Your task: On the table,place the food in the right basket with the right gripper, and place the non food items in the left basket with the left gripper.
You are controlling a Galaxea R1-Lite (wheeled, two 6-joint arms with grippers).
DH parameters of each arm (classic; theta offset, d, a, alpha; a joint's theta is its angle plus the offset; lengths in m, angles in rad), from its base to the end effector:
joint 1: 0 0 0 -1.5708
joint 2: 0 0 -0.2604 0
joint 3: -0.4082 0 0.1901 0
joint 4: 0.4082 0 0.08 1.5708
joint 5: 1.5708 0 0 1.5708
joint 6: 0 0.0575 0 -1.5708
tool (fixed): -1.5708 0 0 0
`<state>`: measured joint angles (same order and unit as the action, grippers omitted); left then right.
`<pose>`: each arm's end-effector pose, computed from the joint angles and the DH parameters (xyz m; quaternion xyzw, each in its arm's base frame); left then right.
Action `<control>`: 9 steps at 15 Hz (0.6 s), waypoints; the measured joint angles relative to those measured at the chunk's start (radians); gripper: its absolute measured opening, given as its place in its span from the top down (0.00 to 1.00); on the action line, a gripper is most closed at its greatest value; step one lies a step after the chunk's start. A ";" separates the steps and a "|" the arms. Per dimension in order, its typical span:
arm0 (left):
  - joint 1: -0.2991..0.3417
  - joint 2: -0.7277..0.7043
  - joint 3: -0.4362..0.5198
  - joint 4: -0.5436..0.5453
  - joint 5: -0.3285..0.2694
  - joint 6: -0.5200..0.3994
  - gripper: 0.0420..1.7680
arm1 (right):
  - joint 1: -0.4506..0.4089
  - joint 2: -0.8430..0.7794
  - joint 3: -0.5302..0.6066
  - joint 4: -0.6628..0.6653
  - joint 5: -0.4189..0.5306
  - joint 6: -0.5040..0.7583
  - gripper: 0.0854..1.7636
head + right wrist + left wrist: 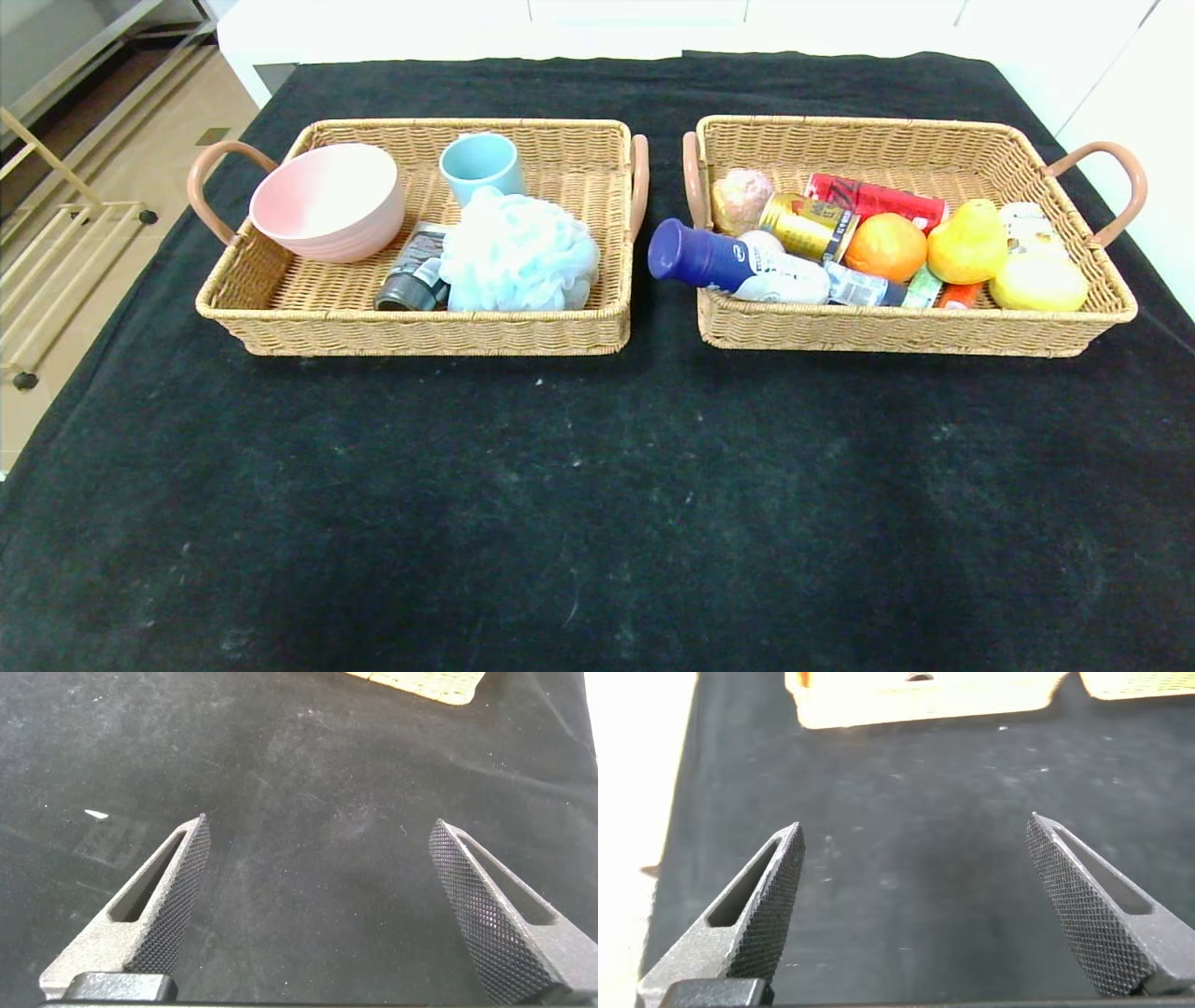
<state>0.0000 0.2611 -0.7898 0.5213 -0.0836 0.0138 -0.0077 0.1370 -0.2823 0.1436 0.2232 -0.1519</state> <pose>-0.0017 -0.0048 0.2214 0.0070 -0.0040 -0.0418 0.9991 0.0399 0.0124 0.1357 -0.0755 -0.0090 0.1072 0.9913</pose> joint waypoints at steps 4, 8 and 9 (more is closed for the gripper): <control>0.010 -0.074 0.107 -0.040 -0.017 0.008 0.03 | 0.001 -0.036 0.026 0.000 0.000 0.000 0.03; 0.003 -0.174 0.363 -0.371 -0.031 0.023 0.03 | 0.003 -0.104 0.041 -0.014 -0.016 -0.003 0.03; 0.002 -0.191 0.444 -0.481 -0.030 0.026 0.03 | 0.003 -0.115 0.051 -0.025 -0.052 -0.010 0.03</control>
<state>0.0017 0.0702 -0.3453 0.0402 -0.1134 0.0398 -0.0047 0.0221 -0.2317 0.1183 0.1711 -0.1621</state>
